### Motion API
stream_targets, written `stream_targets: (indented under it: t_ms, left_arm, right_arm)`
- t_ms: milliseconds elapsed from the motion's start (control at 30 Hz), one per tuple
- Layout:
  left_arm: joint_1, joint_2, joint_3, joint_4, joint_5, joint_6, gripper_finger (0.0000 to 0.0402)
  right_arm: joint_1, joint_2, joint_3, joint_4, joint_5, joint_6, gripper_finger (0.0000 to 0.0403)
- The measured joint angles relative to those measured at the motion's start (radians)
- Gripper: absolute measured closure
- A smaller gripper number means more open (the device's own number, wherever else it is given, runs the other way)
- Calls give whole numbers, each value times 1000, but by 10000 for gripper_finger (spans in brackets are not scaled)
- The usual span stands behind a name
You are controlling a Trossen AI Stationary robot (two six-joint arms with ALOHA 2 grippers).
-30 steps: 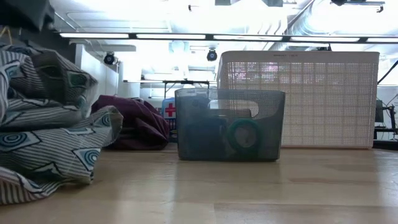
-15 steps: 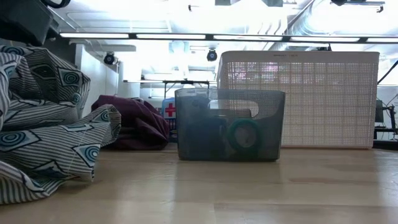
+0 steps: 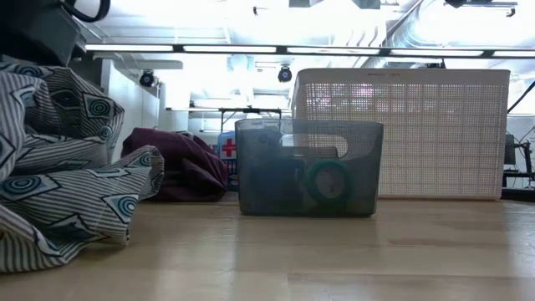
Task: Pick & Place Medicine items
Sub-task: Put the blue patient gown into the white laundry bin
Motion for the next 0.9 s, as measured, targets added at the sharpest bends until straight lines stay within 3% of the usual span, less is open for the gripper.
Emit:
stream_targets:
  t_ms: [333, 900]
  left_arm:
    - [49, 0, 0, -10, 59, -3, 196]
    - [96, -4, -1, -11, 95, 9, 316]
  right_arm:
    - [0, 0, 0, 0, 0, 0, 243]
    - [0, 0, 0, 0, 0, 0, 243]
